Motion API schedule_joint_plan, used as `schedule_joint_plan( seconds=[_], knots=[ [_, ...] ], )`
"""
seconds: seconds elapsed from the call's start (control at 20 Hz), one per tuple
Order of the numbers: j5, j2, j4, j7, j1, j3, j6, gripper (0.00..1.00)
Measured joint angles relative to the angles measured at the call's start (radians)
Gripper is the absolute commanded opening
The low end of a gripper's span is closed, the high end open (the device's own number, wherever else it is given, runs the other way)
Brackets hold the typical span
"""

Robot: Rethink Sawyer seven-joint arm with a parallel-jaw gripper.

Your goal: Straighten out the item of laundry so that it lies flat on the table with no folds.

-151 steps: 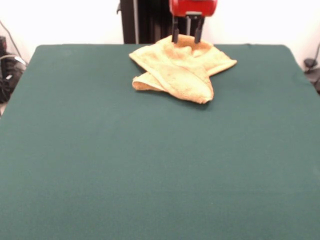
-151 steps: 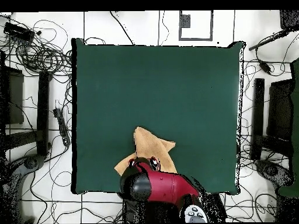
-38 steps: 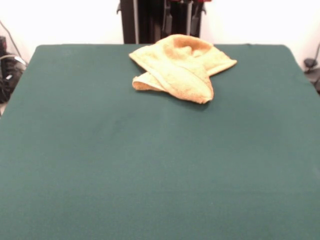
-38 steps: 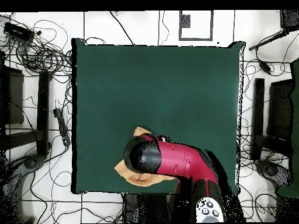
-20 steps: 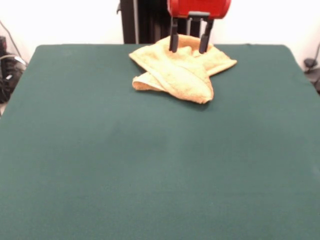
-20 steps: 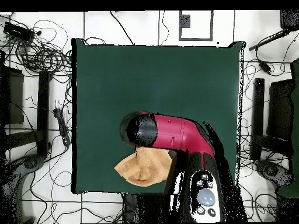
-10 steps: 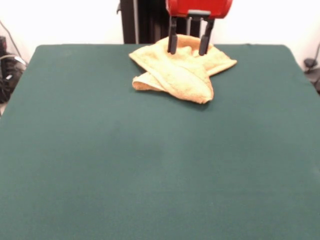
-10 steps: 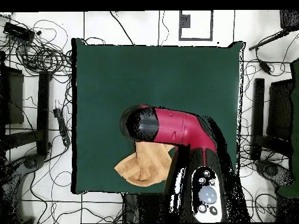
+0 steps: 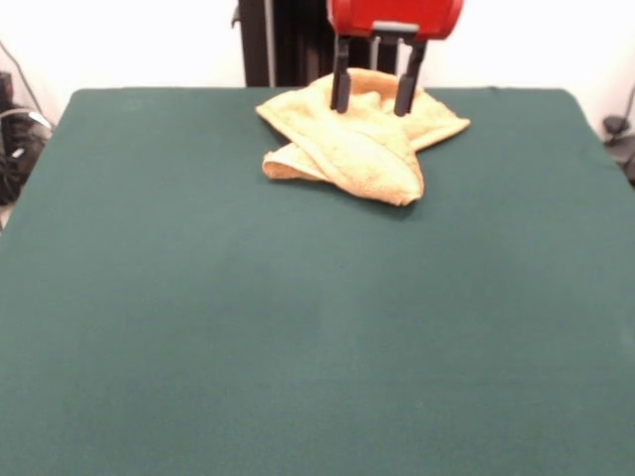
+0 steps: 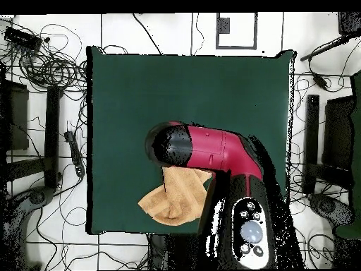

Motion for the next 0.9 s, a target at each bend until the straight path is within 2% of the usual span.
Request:
schedule_joint_plan(
  seconds=[0.45,0.9],
  knots=[
    [-0.001,0.079,-0.003,0.0,-0.001,0.001,0.0,1.0],
    [-0.003,0.113,-0.004,0.0,-0.001,0.002,0.0,1.0]
  ],
)
